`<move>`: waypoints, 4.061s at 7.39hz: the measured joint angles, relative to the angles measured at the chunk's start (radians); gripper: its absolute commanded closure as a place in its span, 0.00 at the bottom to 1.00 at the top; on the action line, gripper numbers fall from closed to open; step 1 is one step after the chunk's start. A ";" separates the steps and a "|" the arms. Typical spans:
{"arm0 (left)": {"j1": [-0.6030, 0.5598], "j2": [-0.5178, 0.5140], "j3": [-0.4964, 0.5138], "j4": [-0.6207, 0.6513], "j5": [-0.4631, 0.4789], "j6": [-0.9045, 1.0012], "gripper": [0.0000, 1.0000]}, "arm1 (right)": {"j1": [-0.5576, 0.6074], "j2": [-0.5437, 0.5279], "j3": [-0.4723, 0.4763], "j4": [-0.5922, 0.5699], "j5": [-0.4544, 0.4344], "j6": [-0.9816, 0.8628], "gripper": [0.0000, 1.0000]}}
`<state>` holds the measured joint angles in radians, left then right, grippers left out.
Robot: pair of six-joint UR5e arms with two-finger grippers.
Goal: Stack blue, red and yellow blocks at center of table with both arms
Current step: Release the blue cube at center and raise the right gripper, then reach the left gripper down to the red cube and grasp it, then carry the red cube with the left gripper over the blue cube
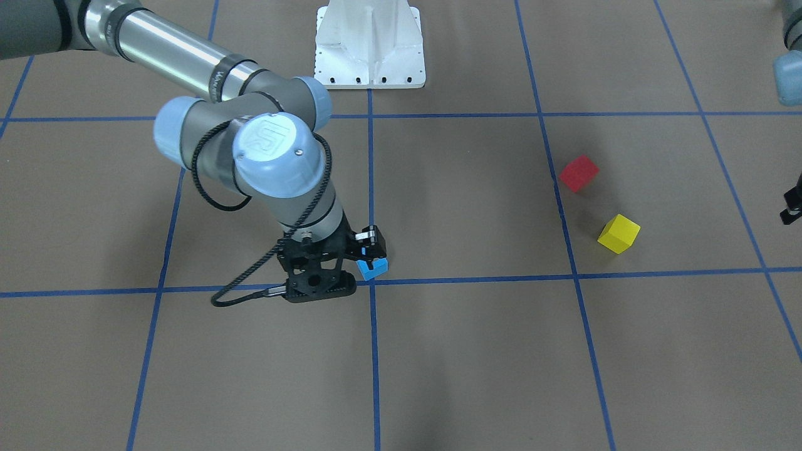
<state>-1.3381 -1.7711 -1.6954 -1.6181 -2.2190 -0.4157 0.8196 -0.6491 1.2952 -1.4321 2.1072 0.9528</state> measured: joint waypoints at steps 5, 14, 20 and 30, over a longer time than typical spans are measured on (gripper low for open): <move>0.286 0.159 -0.310 -0.144 0.159 -0.819 0.00 | 0.120 -0.169 0.065 0.115 0.000 -0.063 0.01; 0.731 0.248 -0.299 -0.295 0.457 -1.169 0.00 | 0.122 -0.193 0.064 0.117 -0.001 -0.076 0.01; 0.759 0.225 -0.238 -0.295 0.456 -1.170 1.00 | 0.121 -0.206 0.066 0.117 -0.001 -0.073 0.01; 0.761 -0.494 -0.103 0.228 0.448 -0.877 1.00 | 0.122 -0.218 0.072 0.117 0.004 -0.072 0.01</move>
<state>-0.5770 -2.2653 -1.7986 -1.3897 -1.7710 -1.2931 0.9419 -0.8674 1.3671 -1.3146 2.1116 0.8811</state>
